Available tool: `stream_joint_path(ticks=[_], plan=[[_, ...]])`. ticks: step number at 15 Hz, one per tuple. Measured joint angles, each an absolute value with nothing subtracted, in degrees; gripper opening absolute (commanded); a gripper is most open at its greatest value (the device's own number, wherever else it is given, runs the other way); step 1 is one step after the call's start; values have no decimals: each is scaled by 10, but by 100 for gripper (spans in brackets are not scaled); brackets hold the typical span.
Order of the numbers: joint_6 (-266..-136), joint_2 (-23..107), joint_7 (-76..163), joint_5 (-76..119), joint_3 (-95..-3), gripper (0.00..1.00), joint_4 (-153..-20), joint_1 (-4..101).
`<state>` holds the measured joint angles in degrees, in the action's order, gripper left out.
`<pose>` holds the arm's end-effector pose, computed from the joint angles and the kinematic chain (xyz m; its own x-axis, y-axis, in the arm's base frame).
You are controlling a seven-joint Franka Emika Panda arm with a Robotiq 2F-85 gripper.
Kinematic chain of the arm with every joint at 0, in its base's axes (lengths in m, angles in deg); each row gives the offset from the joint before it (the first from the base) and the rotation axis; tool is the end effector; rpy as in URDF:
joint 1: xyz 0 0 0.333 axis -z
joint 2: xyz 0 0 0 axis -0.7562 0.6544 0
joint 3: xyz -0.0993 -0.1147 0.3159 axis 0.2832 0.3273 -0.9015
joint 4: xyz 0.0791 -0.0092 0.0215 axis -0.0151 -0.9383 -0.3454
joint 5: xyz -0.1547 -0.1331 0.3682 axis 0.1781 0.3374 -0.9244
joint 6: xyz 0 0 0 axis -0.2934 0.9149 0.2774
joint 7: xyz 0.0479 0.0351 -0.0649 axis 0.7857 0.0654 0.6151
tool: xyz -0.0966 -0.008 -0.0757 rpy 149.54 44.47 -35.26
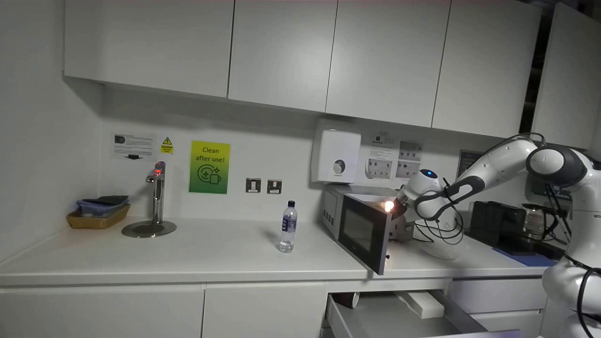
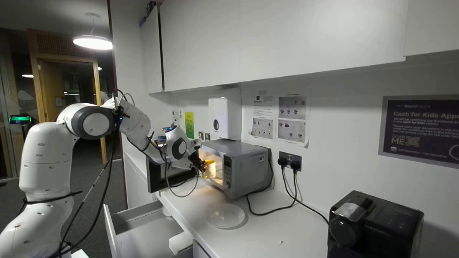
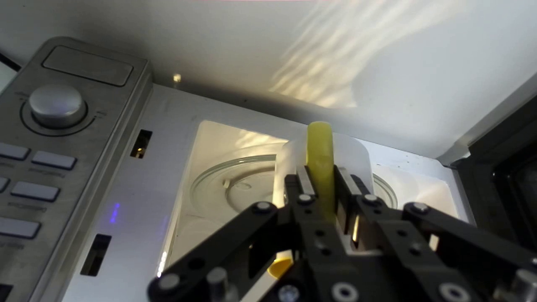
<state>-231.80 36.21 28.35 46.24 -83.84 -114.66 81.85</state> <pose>0.6457 -0.0069 0.4132 0.7985 0.0458 0.6003 -0.0021 -0.9969 0.0788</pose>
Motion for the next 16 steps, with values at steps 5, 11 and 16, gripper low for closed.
stream_joint_path(ticks=[5, 11, 16], plan=[[-2318, 365, 283, 463, -838, 4, -1149, 818], [-2318, 372, 283, 468, -838, 4, -1148, 818], [-2318, 372, 283, 478, -834, 4, -1143, 817]])
